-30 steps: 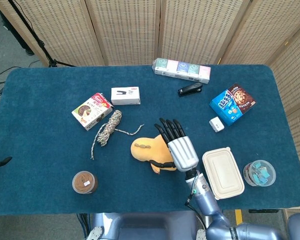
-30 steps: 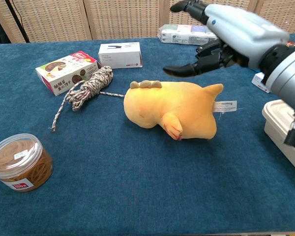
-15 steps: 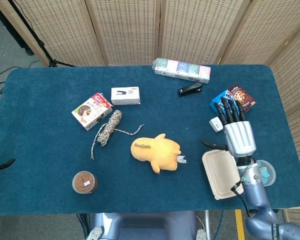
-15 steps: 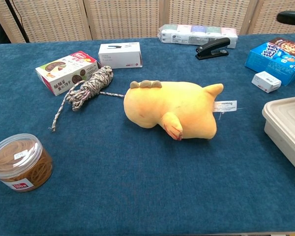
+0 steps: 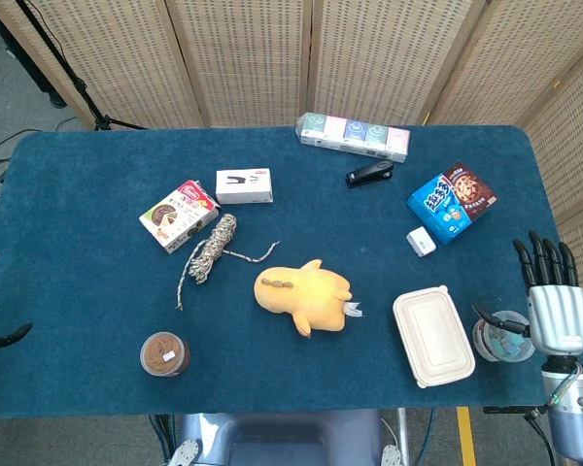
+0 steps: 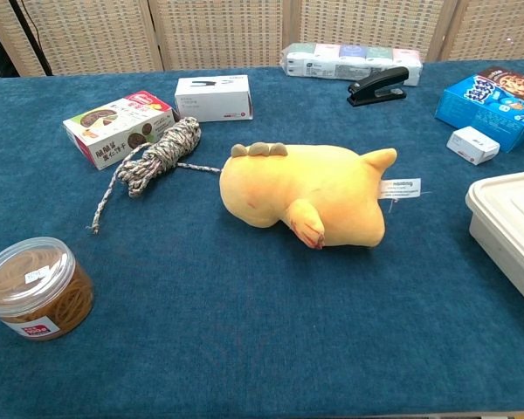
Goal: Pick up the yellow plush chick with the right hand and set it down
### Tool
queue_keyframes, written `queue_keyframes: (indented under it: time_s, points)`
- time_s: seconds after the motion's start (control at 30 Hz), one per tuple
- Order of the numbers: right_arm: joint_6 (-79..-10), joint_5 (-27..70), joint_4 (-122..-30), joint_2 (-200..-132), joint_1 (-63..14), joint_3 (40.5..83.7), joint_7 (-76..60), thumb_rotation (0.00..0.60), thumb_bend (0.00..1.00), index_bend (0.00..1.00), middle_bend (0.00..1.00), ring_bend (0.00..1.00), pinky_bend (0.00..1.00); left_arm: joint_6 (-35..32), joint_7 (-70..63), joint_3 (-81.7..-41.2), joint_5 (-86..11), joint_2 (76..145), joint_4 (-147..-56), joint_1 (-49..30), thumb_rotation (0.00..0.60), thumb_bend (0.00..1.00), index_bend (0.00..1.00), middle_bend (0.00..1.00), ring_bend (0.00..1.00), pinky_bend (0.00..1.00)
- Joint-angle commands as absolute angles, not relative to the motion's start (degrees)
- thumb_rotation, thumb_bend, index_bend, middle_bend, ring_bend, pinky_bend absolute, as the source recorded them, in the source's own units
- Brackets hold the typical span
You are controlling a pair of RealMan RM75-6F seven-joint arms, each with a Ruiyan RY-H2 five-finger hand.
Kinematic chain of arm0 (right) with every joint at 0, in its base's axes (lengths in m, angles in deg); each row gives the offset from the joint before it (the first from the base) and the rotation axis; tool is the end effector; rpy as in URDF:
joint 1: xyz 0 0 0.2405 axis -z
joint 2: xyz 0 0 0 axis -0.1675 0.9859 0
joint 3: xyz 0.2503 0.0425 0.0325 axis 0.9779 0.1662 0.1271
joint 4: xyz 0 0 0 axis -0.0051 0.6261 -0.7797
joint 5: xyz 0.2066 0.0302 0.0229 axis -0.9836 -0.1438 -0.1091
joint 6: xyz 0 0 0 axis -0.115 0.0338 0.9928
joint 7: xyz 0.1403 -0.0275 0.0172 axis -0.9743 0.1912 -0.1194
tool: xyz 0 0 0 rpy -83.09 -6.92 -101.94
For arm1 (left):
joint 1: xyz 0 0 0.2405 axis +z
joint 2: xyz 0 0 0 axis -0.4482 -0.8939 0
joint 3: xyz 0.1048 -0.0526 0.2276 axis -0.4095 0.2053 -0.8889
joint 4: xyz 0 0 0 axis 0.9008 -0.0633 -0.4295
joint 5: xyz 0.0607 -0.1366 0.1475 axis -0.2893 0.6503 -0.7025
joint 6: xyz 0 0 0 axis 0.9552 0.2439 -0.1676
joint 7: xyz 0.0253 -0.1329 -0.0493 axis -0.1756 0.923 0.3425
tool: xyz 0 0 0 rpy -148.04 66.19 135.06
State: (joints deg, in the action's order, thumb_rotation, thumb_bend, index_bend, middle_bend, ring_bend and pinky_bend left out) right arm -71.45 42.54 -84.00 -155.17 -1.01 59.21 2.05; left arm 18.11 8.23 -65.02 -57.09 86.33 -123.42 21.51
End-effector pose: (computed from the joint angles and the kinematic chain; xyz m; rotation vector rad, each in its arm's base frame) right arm -0.3039 -0.2283 0.1551 1.3209 -0.6099 0.9315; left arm -0.3187 0.1883 0.1909 -1.2398 -1.0307 -0.9945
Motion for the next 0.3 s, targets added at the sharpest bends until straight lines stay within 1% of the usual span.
queue_keyframes:
  time_s: [0.03,0.1,0.3]
  points:
    - [-72.82,43.45,-82.83,-155.51,0.73,57.97,0.02,0.122,0.0,0.0,0.0,0.0,0.0,18.51,8.28,-64.98,-57.24,86.83,-122.42,21.68,0.6,0.0,0.0,0.0,0.0,0.0]
    - [-72.98,43.55,-82.4,-155.88,1.37,57.56,-0.51,0.146,0.0,0.0,0.0,0.0,0.0,18.7,7.8,-64.96,-57.4,87.38,-121.3,21.69,0.6,0.0,0.0,0.0,0.0,0.0]
    - [-72.23,43.93,-83.5,-155.46,1.68,57.29,0.96,0.259,0.0,0.0,0.0,0.0,0.0,18.13,8.81,-64.7,-57.15,87.5,-120.37,21.52,0.6,0.0,0.0,0.0,0.0,0.0]
